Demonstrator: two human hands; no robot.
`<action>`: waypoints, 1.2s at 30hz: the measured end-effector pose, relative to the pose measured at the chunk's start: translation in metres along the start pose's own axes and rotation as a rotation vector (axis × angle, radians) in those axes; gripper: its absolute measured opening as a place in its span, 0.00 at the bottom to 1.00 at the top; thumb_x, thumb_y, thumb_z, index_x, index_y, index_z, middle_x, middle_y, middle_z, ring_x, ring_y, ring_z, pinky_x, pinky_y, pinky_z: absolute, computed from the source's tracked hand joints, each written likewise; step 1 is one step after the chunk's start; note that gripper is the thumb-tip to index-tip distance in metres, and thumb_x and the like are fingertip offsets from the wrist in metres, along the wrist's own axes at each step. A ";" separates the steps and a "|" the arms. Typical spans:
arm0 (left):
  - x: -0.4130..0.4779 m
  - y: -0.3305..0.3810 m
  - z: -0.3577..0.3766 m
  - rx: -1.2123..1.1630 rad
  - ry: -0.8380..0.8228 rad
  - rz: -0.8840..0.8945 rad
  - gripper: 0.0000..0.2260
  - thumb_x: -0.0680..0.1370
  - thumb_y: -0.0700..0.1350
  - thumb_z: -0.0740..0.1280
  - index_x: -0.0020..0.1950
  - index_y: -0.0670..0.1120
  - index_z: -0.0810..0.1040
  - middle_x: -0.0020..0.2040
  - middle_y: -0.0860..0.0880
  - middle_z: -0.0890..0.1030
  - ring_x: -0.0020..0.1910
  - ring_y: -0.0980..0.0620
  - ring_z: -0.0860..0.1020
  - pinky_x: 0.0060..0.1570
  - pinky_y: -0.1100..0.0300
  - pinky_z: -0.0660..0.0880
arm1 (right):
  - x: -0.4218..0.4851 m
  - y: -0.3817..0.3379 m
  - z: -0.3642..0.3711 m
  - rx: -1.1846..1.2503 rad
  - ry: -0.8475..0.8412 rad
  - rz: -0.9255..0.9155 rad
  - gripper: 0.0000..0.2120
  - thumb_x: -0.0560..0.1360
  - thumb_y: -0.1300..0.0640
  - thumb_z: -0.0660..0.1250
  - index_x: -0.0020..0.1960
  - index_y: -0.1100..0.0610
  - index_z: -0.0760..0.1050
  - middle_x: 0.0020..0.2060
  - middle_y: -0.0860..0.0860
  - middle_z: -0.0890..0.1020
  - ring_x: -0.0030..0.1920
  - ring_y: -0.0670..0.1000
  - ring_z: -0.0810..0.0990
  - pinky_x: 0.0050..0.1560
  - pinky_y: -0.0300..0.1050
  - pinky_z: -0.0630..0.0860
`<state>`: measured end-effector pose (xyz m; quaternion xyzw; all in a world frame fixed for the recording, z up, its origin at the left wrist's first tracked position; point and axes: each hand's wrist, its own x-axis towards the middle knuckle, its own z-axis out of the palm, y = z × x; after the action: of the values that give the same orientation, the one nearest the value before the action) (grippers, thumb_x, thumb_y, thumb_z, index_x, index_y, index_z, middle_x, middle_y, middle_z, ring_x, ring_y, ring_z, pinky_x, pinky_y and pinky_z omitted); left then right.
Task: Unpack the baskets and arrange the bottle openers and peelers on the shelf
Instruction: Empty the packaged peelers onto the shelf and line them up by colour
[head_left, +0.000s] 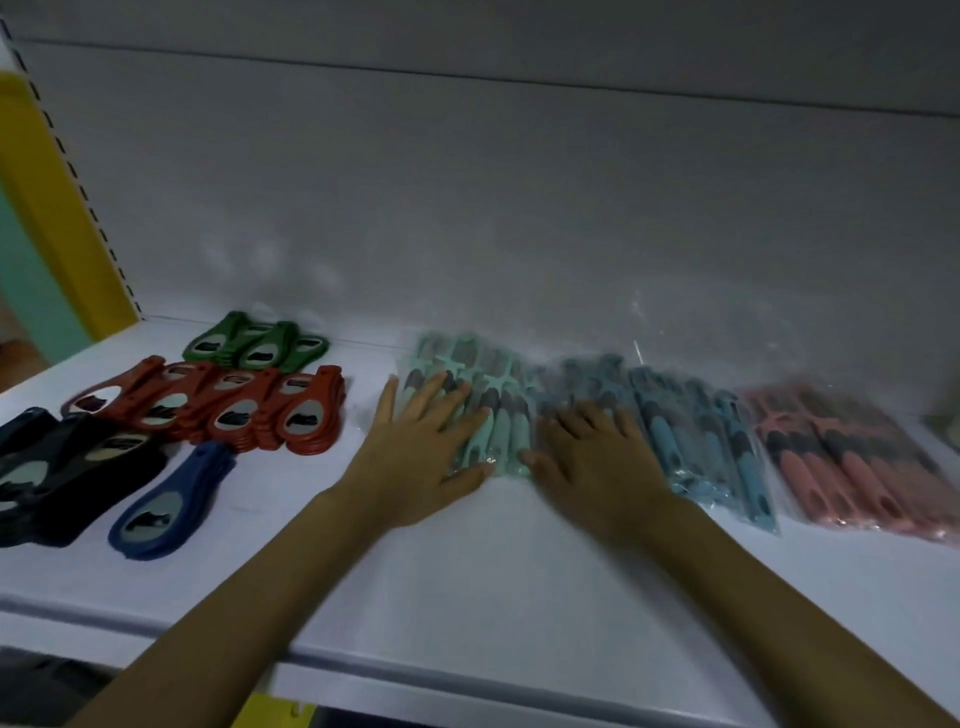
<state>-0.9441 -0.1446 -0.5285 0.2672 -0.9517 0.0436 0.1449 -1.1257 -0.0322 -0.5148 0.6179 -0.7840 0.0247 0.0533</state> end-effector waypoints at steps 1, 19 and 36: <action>0.002 0.006 -0.002 0.037 0.076 0.072 0.27 0.77 0.62 0.53 0.72 0.51 0.68 0.73 0.48 0.68 0.74 0.47 0.61 0.71 0.38 0.48 | -0.002 0.004 -0.002 0.077 0.040 -0.003 0.27 0.80 0.40 0.49 0.74 0.53 0.61 0.74 0.54 0.63 0.74 0.55 0.60 0.73 0.55 0.54; 0.055 0.061 0.014 -0.086 -0.007 0.168 0.21 0.72 0.64 0.59 0.58 0.54 0.77 0.50 0.53 0.80 0.56 0.52 0.73 0.66 0.50 0.56 | -0.015 0.045 -0.013 0.243 0.263 0.298 0.17 0.74 0.63 0.63 0.62 0.57 0.77 0.59 0.55 0.78 0.60 0.58 0.74 0.58 0.49 0.71; 0.058 0.066 0.017 -0.224 -0.124 0.203 0.32 0.76 0.66 0.52 0.76 0.52 0.52 0.58 0.49 0.80 0.57 0.47 0.77 0.67 0.53 0.62 | -0.014 0.050 0.002 0.075 0.035 0.172 0.24 0.81 0.45 0.49 0.75 0.51 0.59 0.77 0.53 0.57 0.77 0.51 0.52 0.75 0.53 0.50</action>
<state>-1.0299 -0.1201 -0.5276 0.1542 -0.9798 -0.0648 0.1095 -1.1708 -0.0069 -0.5172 0.5492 -0.8317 0.0696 0.0414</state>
